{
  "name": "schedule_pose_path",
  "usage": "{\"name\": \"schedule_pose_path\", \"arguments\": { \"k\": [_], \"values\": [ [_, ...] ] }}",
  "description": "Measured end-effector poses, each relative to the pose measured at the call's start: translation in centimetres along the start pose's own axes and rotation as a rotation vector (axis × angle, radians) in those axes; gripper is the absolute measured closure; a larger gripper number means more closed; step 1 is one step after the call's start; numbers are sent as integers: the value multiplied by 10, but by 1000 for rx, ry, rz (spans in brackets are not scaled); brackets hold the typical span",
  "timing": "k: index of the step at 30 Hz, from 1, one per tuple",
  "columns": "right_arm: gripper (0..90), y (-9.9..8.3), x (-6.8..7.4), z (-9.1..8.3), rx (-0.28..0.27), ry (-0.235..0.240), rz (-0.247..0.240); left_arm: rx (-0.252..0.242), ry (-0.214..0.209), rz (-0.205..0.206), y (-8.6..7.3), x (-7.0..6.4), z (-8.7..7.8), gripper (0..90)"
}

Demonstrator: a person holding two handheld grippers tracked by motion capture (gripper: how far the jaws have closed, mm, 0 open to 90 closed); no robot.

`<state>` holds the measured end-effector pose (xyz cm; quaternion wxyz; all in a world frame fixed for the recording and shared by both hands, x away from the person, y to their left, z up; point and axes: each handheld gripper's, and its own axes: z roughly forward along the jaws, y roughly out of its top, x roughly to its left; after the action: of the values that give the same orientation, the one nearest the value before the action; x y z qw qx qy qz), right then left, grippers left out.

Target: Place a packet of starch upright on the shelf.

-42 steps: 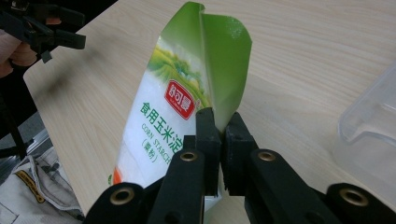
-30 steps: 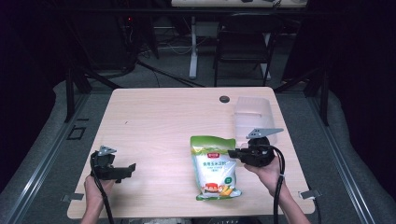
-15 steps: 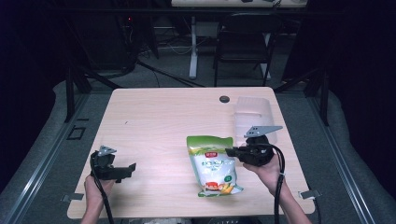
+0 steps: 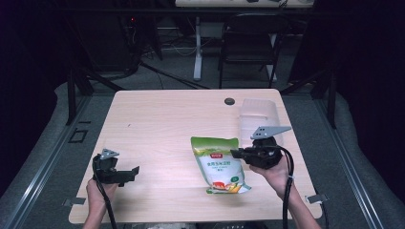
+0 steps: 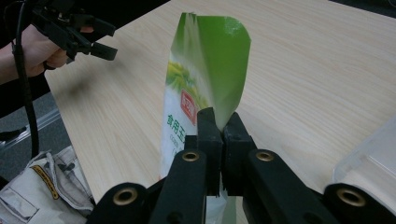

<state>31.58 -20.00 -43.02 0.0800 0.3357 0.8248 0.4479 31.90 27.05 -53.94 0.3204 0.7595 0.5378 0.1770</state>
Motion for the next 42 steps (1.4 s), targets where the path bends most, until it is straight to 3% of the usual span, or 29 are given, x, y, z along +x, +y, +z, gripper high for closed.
{"name": "schedule_pose_path", "arguments": {
  "k": [13,27,42],
  "values": [
    [889,10,5,-1,-3,10,-38,-5,-4,-1,0,1,1,4],
    [892,29,4,-5,-2,-11,-81,-7,-8,-3,1,3,1,4],
    [892,59,-4,-24,-63,-25,-86,-14,-12,-4,1,3,2,3]
  ]
}}
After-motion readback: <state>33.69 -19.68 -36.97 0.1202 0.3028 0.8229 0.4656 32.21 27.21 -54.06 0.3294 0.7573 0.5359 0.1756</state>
